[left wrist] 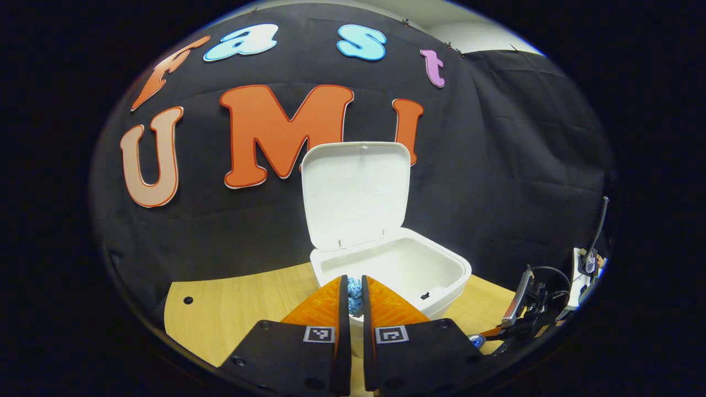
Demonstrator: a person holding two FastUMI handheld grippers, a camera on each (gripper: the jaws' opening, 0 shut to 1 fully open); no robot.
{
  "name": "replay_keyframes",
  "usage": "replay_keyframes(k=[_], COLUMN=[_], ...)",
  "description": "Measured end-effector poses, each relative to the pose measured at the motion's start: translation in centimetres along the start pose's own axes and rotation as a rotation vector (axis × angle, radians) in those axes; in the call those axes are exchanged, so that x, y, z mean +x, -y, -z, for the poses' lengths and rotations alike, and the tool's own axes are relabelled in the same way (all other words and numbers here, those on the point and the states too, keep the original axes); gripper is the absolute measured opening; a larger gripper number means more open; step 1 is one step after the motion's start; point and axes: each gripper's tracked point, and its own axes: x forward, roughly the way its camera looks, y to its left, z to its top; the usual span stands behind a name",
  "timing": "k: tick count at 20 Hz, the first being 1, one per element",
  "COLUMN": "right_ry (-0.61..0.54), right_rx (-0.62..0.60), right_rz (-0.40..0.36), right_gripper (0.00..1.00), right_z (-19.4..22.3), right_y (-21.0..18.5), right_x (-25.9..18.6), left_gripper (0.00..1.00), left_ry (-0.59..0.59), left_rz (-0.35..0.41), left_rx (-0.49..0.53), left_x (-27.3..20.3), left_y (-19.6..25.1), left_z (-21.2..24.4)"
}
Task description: Press the lid of the desktop garbage bin to open it, pick up the crumpled paper on the desktop and throw it into the bin, then pick up the pop can on the desktop and drop it into the bin, and finally close the garbage bin lid.
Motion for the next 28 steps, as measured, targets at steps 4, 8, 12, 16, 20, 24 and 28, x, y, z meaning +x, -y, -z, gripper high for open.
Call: replay_keyframes(k=[4, 8, 12, 16, 20, 24, 28], right_ry=[-0.002, 0.006, 0.023, 0.063, 0.105, 0.175, 0.25], right_rx=[0.041, 0.064, 0.087, 0.097, 0.104, 0.101, 0.097], right_rz=[0.02, 0.037, 0.052, 0.066, 0.086, 0.117, 0.14], right_gripper=[0.8, 0.8, 0.8, 0.8, 0.8, 0.8, 0.8], right_z=[0.3, 0.0, -0.8, -2.1, -4.0, -7.4, -10.6], right_y=[0.7, 1.1, 1.5, 1.9, 2.8, 4.4, 5.4], right_x=[-0.2, -0.3, -0.7, -1.7, -3.1, -5.3, -7.6], left_gripper=[0.12, 0.12, 0.12, 0.18, 0.24, 0.32, 0.48], left_ry=[-0.017, -0.055, -0.09, -0.092, -0.085, -0.072, -0.052], left_rz=[0.028, 0.047, 0.047, 0.095, 0.094, 0.118, 0.124], left_rx=[0.013, 0.0, 0.038, 0.02, 0.019, 0.025, 0.022], left_x=[1.3, 2.6, 3.4, 3.1, 2.5, 1.6, 0.8], left_y=[0.3, 0.4, 0.2, 0.8, 0.4, 0.4, 0.1], left_z=[0.5, 1.9, 3.0, 3.3, 3.3, 3.1, 2.9])
